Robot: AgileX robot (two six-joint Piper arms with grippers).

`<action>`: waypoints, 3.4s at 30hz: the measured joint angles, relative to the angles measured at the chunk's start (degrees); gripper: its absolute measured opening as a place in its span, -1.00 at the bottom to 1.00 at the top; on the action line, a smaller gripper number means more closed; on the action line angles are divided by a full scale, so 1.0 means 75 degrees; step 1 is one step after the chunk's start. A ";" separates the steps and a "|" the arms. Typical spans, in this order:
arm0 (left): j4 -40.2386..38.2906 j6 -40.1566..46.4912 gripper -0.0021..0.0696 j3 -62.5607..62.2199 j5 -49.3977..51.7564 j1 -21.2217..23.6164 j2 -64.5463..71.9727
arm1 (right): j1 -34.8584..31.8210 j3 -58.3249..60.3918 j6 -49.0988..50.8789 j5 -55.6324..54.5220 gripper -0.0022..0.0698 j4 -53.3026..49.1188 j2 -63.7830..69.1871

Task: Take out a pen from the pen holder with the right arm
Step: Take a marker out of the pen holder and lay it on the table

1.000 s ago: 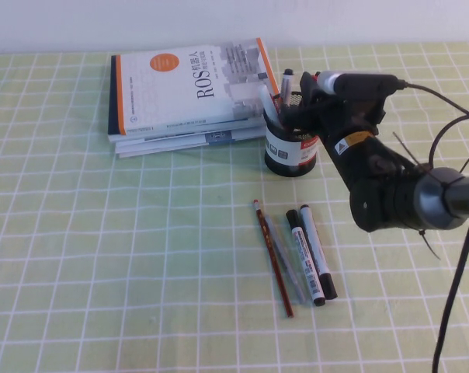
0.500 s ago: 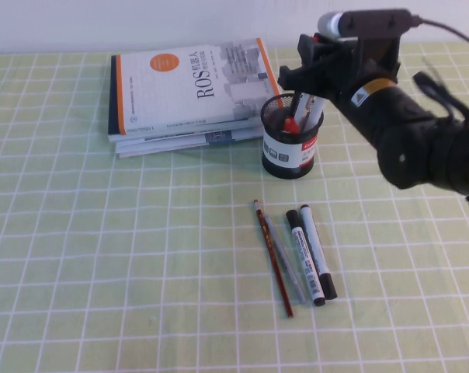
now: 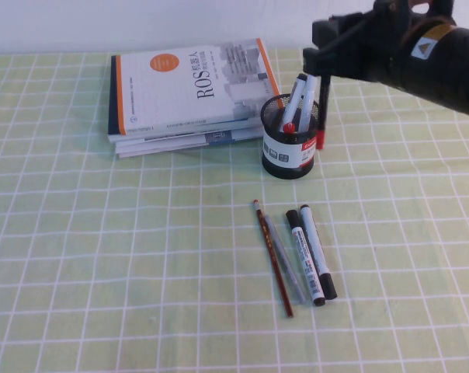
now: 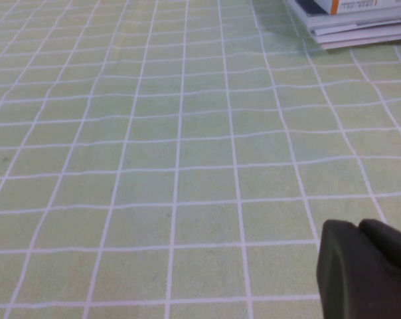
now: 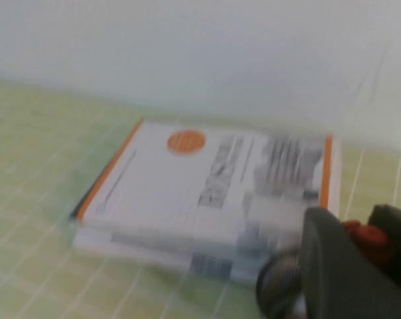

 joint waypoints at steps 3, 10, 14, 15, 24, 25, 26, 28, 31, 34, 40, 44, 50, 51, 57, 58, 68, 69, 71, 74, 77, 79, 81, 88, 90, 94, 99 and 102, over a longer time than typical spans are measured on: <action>0.0000 0.0000 -0.96 0.0000 0.0000 0.0000 0.0000 | 0.0000 0.0000 0.0000 0.1306 -0.76 -0.0015 -0.0340; 0.0000 0.0000 -0.96 0.0000 0.0000 0.0000 0.0000 | 0.0000 0.0014 0.0016 0.4069 -0.76 0.0196 -0.0389; 0.0000 0.0000 -0.96 0.0000 0.0000 0.0000 0.0000 | 0.0000 0.0014 0.0135 0.4501 -0.76 0.0248 -0.0098; 0.0000 0.0000 -0.96 0.0000 0.0000 0.0000 0.0000 | 0.0000 0.0014 0.0148 0.4533 -0.76 0.0248 -0.0009; 0.0000 0.0000 -0.96 0.0000 0.0000 0.0000 0.0000 | -0.0046 0.0014 0.0551 0.4463 -0.76 0.0288 0.1208; 0.0000 0.0000 -0.96 0.0000 0.0000 0.0000 0.0000 | -0.0086 0.0014 0.0551 0.4399 -0.76 0.0304 0.1352; 0.0000 0.0000 -0.96 0.0000 0.0000 0.0000 0.0000 | -0.0143 0.0014 0.0551 0.4317 -0.76 0.0321 0.1488; 0.0000 0.0000 -0.96 0.0000 0.0000 0.0000 0.0000 | -0.0252 0.0014 0.0551 0.4123 -0.76 0.0385 0.1743; 0.0000 0.0000 -0.96 0.0000 0.0000 0.0000 0.0000 | -0.0376 0.0014 0.0551 0.3814 -0.76 0.0439 0.2100; 0.0000 0.0000 -0.96 0.0000 0.0000 0.0000 0.0000 | -0.0443 -0.0059 0.0551 0.3646 -0.76 0.0515 0.2413; 0.0000 0.0000 -0.96 0.0000 0.0000 0.0000 0.0000 | -0.0457 -0.0519 0.0551 0.3631 -0.76 0.0594 0.2933; 0.0000 0.0000 -0.96 0.0000 0.0000 0.0000 0.0000 | -0.0474 -0.0844 0.0551 0.3633 -0.76 0.0600 0.3226; 0.0000 0.0000 -0.96 0.0000 0.0000 0.0000 0.0000 | -0.0535 -0.0953 0.0551 0.3568 -0.76 0.0658 0.3535; 0.0000 0.0000 -0.96 0.0000 0.0000 0.0000 0.0000 | -0.0535 -0.0953 0.0592 0.3568 -0.76 0.0654 0.3563; 0.0000 0.0000 -0.96 0.0000 0.0000 0.0000 0.0000 | -0.0535 -0.0953 0.0592 0.3564 -0.74 0.0768 0.3679; 0.0000 0.0000 -0.96 0.0000 0.0000 0.0000 0.0000 | -0.0535 -0.0953 0.0592 0.3564 -0.71 0.0811 0.3679; 0.0000 0.0000 -0.96 0.0000 0.0000 0.0000 0.0000 | -0.0535 -0.0953 0.0592 0.3640 -0.39 0.0901 0.3662; 0.0000 0.0000 -0.96 0.0000 0.0000 0.0000 0.0000 | -0.0535 -0.0953 0.0592 0.3713 -0.39 0.0901 0.3648; 0.0000 0.0000 -0.96 0.0000 0.0000 0.0000 0.0000 | -0.0535 -0.0953 0.0592 0.3872 -0.38 0.0882 0.3539; 0.0000 0.0000 -0.96 0.0000 0.0000 0.0000 0.0000 | -0.0457 -0.0824 0.0592 0.4101 -0.41 0.0719 0.3084; 0.0000 0.0000 -0.96 0.0000 0.0000 0.0000 0.0000 | -0.0292 -0.0462 0.0592 0.4238 -0.59 0.0584 0.2250; 0.0000 0.0000 -0.96 0.0000 0.0000 0.0000 0.0000 | -0.0214 -0.0133 0.0592 0.4337 -0.79 0.0473 0.1650; 0.0000 0.0000 -0.96 0.0000 0.0000 0.0000 0.0000 | -0.0200 0.0234 0.0592 0.4537 -0.89 0.0347 0.0970; 0.0000 0.0000 -0.96 0.0000 0.0000 0.0000 0.0000 | -0.0200 0.1436 0.0592 0.5153 -0.97 0.0083 -0.1263; 0.0000 0.0000 -0.96 0.0000 0.0000 0.0000 0.0000 | -0.0200 0.1834 0.0592 0.5205 -0.97 0.0083 -0.1922; 0.0000 0.0000 -0.96 0.0000 0.0000 0.0000 0.0000 | -0.0200 0.2587 0.0592 0.5241 -0.97 0.0184 -0.2979; 0.0000 0.0000 -0.96 0.0000 0.0000 0.0000 0.0000 | -0.0200 0.3089 0.0592 0.5882 -0.97 0.0455 -0.3890; 0.0000 0.0000 -0.96 0.0000 0.0000 0.0000 0.0000 | -0.0200 0.3102 0.0388 0.6241 -0.97 0.0444 -0.4106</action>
